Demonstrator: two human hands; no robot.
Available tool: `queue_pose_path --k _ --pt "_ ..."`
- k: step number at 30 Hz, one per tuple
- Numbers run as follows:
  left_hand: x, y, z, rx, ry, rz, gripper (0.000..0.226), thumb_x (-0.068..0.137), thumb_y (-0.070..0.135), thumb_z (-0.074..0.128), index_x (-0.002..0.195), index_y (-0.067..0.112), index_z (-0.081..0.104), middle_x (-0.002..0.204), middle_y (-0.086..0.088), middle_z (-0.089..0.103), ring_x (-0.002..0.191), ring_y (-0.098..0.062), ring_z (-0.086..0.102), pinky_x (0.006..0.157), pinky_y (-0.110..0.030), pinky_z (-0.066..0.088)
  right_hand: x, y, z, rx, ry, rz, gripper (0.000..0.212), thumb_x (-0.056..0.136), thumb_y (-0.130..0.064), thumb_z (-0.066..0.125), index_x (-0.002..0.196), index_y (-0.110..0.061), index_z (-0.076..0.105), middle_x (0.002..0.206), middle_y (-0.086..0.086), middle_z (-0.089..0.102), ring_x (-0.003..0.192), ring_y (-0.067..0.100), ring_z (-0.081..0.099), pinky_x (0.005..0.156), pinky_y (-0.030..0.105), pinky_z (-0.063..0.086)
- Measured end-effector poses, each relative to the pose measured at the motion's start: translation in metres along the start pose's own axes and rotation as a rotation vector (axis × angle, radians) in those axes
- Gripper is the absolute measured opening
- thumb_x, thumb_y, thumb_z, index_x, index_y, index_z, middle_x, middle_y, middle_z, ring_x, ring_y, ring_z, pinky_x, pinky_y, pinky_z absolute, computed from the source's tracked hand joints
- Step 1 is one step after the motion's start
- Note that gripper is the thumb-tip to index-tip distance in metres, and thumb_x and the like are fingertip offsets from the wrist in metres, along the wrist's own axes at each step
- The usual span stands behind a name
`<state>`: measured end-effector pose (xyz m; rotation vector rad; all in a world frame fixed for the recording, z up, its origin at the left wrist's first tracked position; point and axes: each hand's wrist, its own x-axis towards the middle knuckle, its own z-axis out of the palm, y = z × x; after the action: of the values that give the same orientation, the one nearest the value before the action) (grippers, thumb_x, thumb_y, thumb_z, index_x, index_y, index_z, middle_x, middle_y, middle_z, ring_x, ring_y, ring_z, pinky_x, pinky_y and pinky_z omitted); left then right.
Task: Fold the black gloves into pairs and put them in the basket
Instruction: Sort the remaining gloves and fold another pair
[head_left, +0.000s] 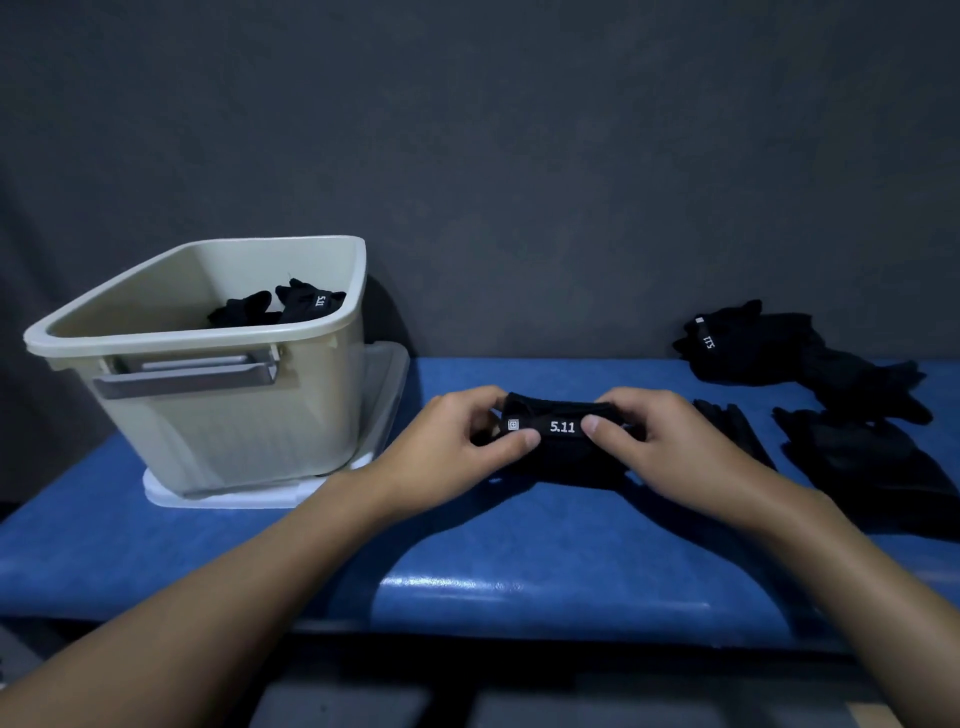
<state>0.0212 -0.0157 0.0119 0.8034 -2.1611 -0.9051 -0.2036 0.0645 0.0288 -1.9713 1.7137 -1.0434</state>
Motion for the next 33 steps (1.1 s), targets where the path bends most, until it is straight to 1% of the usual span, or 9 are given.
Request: queue_pose_path --k 4,9,12,14,17,21,26,30,33 --pt "0.008 -0.002 0.007 -0.086 0.041 -0.092 0.039 0.08 0.052 0.067 0.099 0.018 0.069 0.095 -0.01 0.073 0.094 -0.031 0.07 0.087 -0.053 0.055 0.011 0.001 0.005 -0.045 0.039 0.072 0.028 0.092 -0.04 0.058 0.081 -0.015 0.063 0.078 0.005 0.067 0.07 0.024 0.063 0.065 0.042 0.052" --pt "0.02 -0.006 0.011 -0.021 0.109 -0.207 0.019 0.087 0.035 0.075 0.079 0.02 0.067 0.079 0.002 0.069 0.068 -0.012 0.063 0.068 -0.028 0.052 0.019 0.002 0.01 -0.117 0.103 0.125 0.029 0.09 -0.04 0.063 0.08 -0.012 0.063 0.076 0.011 0.063 0.072 0.025 0.06 0.063 0.039 0.047" --pt "0.026 -0.009 0.01 0.084 0.126 -0.236 0.023 0.083 0.038 0.077 0.073 0.02 0.066 0.09 0.002 0.063 0.075 -0.012 0.063 0.072 -0.028 0.052 0.023 0.0 0.012 -0.135 0.095 0.146 0.02 0.089 -0.038 0.065 0.08 -0.02 0.063 0.067 0.008 0.06 0.067 0.023 0.059 0.062 0.039 0.048" --pt "0.028 -0.01 0.01 0.069 0.101 -0.267 0.025 0.082 0.037 0.078 0.071 0.019 0.065 0.078 0.005 0.065 0.066 -0.01 0.061 0.068 -0.03 0.052 0.024 0.0 0.011 -0.161 0.082 0.162 0.018 0.089 -0.037 0.065 0.08 -0.021 0.063 0.061 0.002 0.056 0.06 0.019 0.055 0.059 0.038 0.047" --pt "0.029 -0.011 0.01 0.027 0.058 -0.296 0.022 0.081 0.036 0.079 0.077 0.018 0.067 0.068 0.007 0.068 0.06 -0.008 0.061 0.065 -0.03 0.053 0.025 0.002 0.01 -0.217 0.058 0.177 0.019 0.089 -0.037 0.065 0.081 -0.02 0.063 0.065 -0.003 0.058 0.062 0.014 0.055 0.059 0.033 0.044" --pt "0.032 -0.008 0.011 0.034 0.059 -0.271 0.028 0.081 0.033 0.079 0.102 0.023 0.065 0.091 0.003 0.071 0.073 -0.013 0.069 0.071 -0.03 0.056 0.028 0.006 0.011 -0.214 0.024 0.181 0.018 0.088 -0.039 0.066 0.095 -0.023 0.063 0.089 -0.004 0.065 0.08 0.012 0.061 0.073 0.031 0.049" --pt "0.031 -0.006 0.012 0.046 0.056 -0.255 0.027 0.083 0.03 0.077 0.106 0.021 0.066 0.091 0.007 0.068 0.067 -0.003 0.065 0.062 -0.015 0.051 0.03 0.009 0.011 -0.179 -0.023 0.183 0.037 0.087 -0.045 0.067 0.118 -0.027 0.06 0.1 0.0 0.068 0.092 0.013 0.064 0.086 0.034 0.052" --pt "0.029 -0.005 0.013 -0.011 0.053 -0.244 0.027 0.083 0.025 0.078 0.106 0.02 0.066 0.09 0.002 0.071 0.07 -0.011 0.069 0.065 -0.023 0.057 0.033 0.012 0.01 -0.111 -0.084 0.216 0.046 0.085 -0.042 0.071 0.125 -0.025 0.058 0.097 0.004 0.066 0.085 0.014 0.062 0.083 0.032 0.05" --pt "0.027 -0.006 0.014 -0.054 0.022 -0.218 0.027 0.081 0.021 0.079 0.104 0.022 0.064 0.092 -0.004 0.073 0.079 -0.019 0.071 0.074 -0.034 0.059 0.033 0.012 0.01 -0.064 -0.127 0.243 0.051 0.084 -0.038 0.073 0.13 -0.021 0.057 0.106 0.0 0.065 0.094 0.012 0.062 0.087 0.027 0.049"
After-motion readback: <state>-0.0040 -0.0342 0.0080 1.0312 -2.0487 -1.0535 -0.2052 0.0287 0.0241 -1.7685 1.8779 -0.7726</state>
